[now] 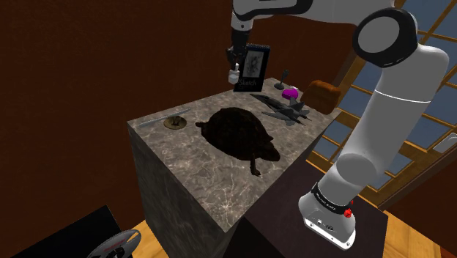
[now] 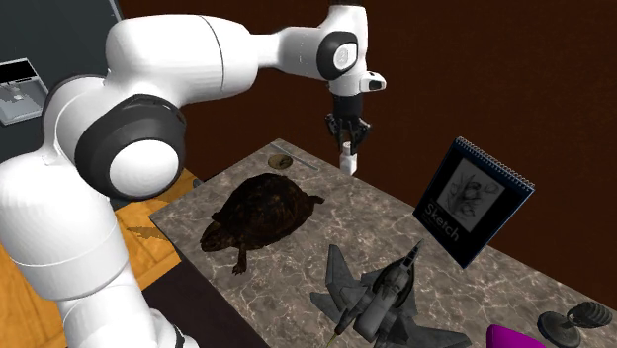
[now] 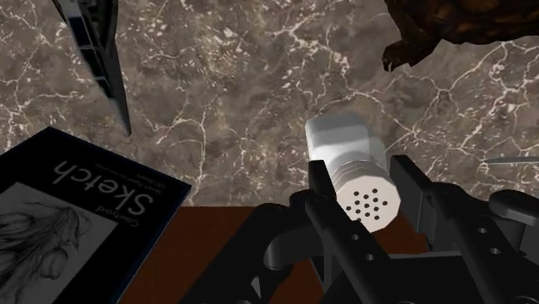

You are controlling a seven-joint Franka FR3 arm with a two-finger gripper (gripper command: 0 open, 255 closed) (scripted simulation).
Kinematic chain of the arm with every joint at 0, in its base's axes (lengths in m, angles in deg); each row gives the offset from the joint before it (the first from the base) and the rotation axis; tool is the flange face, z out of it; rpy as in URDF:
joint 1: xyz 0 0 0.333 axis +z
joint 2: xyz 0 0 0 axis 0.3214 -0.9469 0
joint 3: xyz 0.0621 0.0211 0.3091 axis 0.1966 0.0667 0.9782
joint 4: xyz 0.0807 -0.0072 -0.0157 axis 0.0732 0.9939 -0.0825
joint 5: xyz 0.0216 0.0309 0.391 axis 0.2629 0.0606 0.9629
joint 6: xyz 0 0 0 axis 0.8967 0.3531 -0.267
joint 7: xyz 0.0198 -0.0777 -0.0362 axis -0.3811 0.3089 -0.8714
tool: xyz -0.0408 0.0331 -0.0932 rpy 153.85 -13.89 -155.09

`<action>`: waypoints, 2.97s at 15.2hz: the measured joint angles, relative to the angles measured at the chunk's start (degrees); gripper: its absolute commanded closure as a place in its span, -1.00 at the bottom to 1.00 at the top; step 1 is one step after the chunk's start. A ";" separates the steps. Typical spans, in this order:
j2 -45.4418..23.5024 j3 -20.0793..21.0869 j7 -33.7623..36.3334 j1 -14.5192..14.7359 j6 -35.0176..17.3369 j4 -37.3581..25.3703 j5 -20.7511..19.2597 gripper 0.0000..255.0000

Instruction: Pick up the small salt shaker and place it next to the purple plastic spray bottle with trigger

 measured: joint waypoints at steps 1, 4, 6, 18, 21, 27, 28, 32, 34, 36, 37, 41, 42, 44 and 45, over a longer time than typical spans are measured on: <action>-0.15 -0.54 -1.37 -0.80 0.07 -0.38 0.10 1.00; 0.39 -1.94 -4.94 -2.94 -0.27 0.06 0.42 1.00; -0.45 -2.98 -7.64 -4.51 0.07 -1.41 0.66 1.00; -10.05 -8.20 -22.73 -14.13 1.44 -14.01 2.89 1.00; -12.51 -9.11 -26.14 -16.62 2.03 -17.36 3.62 1.00; -23.70 -10.35 -32.75 -22.25 8.20 -35.28 5.58 1.00; -26.84 -10.45 -33.79 -23.41 9.97 -40.36 5.99 1.00; -28.03 -10.54 -34.81 -24.39 8.35 -39.93 6.22 1.00; -27.48 -10.57 -34.90 -24.45 6.48 -37.53 6.19 1.00; -26.56 -10.57 -34.69 -24.23 4.23 -34.33 6.09 1.00; -26.12 -10.58 -34.63 -24.17 3.19 -32.85 6.05 1.00; -25.64 -10.56 -34.35 -23.97 -0.37 -28.82 5.97 1.00; -25.71 -10.56 -34.33 -23.98 -0.98 -28.27 5.97 1.00; -25.58 -10.55 -34.21 -23.90 -2.51 -26.61 5.94 1.00; -25.24 -10.56 -34.15 -23.84 -3.46 -25.30 5.90 1.00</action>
